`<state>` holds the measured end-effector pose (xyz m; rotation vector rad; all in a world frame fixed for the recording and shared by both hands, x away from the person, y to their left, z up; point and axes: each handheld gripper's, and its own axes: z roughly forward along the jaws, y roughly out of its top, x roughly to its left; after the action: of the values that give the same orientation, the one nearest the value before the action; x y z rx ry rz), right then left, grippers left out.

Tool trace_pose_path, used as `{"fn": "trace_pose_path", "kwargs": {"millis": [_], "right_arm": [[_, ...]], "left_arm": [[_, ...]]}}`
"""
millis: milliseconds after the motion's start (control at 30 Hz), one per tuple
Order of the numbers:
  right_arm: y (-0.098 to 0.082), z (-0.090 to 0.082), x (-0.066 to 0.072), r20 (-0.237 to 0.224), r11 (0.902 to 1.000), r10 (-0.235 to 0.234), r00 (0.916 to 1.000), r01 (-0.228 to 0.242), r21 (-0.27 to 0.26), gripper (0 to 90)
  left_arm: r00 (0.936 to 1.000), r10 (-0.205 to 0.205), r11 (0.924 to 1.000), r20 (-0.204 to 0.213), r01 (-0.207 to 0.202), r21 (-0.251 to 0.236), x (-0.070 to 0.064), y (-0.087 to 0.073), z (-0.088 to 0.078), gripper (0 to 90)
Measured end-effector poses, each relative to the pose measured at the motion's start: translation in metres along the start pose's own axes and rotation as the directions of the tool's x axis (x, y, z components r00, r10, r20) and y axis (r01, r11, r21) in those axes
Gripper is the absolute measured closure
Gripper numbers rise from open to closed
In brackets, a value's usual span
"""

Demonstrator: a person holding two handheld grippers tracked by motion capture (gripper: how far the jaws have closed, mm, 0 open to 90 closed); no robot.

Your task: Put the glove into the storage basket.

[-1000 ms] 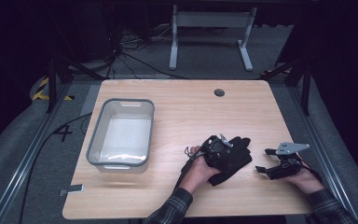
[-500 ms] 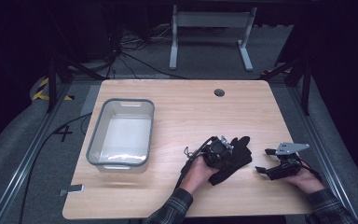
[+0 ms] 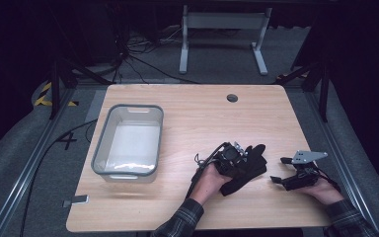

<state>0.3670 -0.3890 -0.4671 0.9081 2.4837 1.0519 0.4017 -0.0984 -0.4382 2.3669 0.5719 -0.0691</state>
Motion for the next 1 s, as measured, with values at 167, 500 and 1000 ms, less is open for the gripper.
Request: {"fn": "trace_pose_path", "kwargs": {"millis": [167,500,1000], "right_arm": [[0.000,0.000,0.000,-0.001,1.0000,0.000,1.0000,0.000,0.000,11.2],[0.000,0.000,0.000,-0.001,1.0000,0.000,1.0000,0.000,-0.001,11.2],[0.000,0.000,0.000,-0.001,1.0000,0.000,1.0000,0.000,-0.001,11.2]], "left_arm": [[0.9998,-0.015,0.9992,0.012,0.016,-0.035,0.000,0.002,-0.010,67.6],[0.9993,-0.036,0.9971,0.004,0.036,-0.067,0.006,0.004,-0.042,67.3],[0.9914,-0.082,0.9892,-0.102,0.068,-0.130,0.025,-0.007,-0.103,67.1]]}}
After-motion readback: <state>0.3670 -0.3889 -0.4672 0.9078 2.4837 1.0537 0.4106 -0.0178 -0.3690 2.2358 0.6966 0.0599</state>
